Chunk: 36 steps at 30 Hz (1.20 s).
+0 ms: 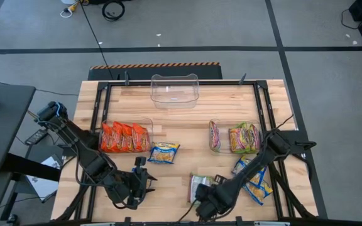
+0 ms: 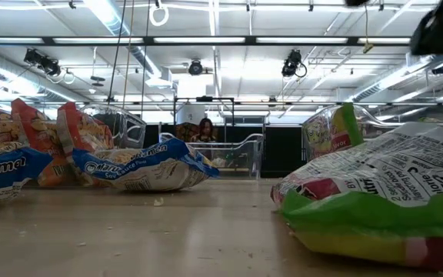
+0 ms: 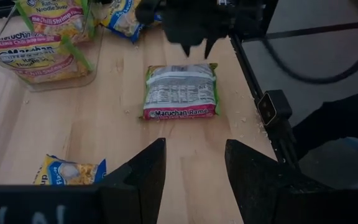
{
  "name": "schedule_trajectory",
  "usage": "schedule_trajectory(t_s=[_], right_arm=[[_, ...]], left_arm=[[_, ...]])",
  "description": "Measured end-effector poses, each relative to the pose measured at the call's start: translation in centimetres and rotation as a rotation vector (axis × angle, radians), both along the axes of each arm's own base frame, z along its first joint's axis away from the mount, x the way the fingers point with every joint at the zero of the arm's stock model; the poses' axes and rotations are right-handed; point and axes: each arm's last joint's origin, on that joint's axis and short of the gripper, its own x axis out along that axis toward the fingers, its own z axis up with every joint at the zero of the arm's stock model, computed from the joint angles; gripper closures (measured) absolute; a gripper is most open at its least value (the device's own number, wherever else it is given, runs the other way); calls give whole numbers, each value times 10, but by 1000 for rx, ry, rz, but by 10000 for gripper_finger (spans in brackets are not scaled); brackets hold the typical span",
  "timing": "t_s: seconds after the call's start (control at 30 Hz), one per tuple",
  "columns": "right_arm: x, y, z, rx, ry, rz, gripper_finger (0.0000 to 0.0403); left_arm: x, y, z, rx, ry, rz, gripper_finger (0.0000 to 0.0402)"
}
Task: Sort Maruchan noodles
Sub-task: Put the green noodle from the bottom into the middle right transparent bin
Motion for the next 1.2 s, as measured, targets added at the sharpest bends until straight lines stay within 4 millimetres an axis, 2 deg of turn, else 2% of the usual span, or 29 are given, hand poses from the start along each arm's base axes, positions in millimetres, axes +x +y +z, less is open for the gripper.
schedule_trajectory(t_s=[0.1,0.23,0.33,0.43,0.53,0.63,0.7,0.77,0.83,1.07,1.2], right_arm=[[2,-9,-15,-58,-28,51,247],[8,-35,-25,-192,-16,149,247],[12,-55,-22,-348,37,239,247],[20,-63,1,-380,55,246,247],[25,-58,28,-347,8,206,247],[36,-36,45,-311,-214,213,247],[42,-20,46,-341,-374,274,247],[47,-8,36,-417,-485,319,247],[51,0,18,-489,-514,343,247],[55,3,-49,-693,-403,361,247],[51,2,-57,-694,-347,369,240]], left_arm=[[0,0,0,0,0,0,233],[-1,-1,0,-15,6,4,233],[-5,-4,0,-25,16,-8,233],[-10,-6,-1,-34,36,-12,233],[-16,-9,-3,-29,60,-17,233],[-21,-11,-5,-11,71,-28,233],[-22,-12,-5,-1,70,-29,233],[-25,-14,-5,10,75,-35,233],[-29,-15,-7,28,90,-47,233],[-42,-21,-10,74,125,-92,233],[-44,-23,-10,76,125,-103,233]])
